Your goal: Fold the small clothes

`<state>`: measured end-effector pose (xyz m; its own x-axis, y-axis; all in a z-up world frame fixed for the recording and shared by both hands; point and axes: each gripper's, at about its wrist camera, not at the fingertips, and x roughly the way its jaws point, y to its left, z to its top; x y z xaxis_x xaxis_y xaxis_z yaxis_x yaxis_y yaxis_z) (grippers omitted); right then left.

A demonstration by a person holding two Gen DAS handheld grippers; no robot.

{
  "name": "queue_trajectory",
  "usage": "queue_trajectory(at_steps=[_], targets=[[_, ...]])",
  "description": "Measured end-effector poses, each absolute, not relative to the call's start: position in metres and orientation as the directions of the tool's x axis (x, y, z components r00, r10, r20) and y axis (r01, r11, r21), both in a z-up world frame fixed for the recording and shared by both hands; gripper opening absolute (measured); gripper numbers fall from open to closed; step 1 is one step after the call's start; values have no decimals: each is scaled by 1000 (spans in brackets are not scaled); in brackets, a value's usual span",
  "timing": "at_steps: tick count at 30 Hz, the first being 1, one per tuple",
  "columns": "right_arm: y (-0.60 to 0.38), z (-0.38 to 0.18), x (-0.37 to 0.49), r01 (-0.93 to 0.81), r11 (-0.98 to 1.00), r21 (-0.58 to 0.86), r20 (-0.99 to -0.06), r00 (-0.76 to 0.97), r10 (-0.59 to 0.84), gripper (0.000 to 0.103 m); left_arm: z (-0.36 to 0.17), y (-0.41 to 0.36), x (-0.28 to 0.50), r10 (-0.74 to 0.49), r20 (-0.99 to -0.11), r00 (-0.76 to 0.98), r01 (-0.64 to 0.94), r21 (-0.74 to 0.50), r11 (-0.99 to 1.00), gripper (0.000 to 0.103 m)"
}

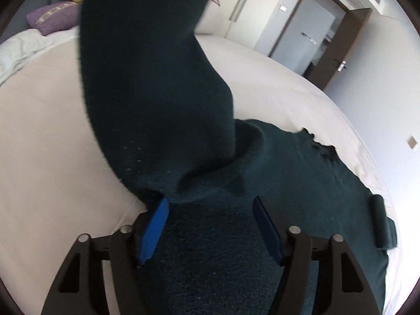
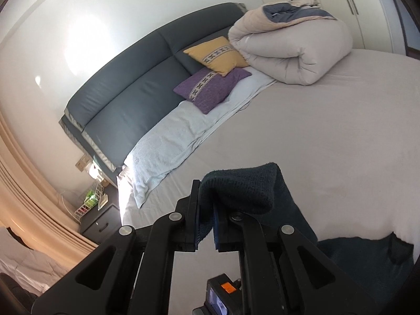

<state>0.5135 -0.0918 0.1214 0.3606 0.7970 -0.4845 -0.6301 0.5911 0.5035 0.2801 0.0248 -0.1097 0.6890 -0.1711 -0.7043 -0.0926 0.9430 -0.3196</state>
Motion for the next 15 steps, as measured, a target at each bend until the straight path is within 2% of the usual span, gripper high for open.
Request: queue_trajectory(at_steps=[2,6,8,12,15], targets=[[-104,127,509,-642,572,511,-441,375,815,7,-110,23,279,-142,-707,693,-119,-306,945,63],[-98,159,490,-709,536,458,-413,364,835,7,-106,17,268,-170,-703,691,-104,-329,939,67],[-87,171,481,-733,525,433,-419,352,837,7,-100,11,263,-234,-685,690,-26,-346,938,75],[-72,184,462,-765,502,404,-425,328,843,7,-73,-11,264,-290,-644,708,162,-251,954,77],[-69,195,449,-780,500,376,-438,327,838,7,-52,18,290,-224,-634,740,89,-238,967,77]])
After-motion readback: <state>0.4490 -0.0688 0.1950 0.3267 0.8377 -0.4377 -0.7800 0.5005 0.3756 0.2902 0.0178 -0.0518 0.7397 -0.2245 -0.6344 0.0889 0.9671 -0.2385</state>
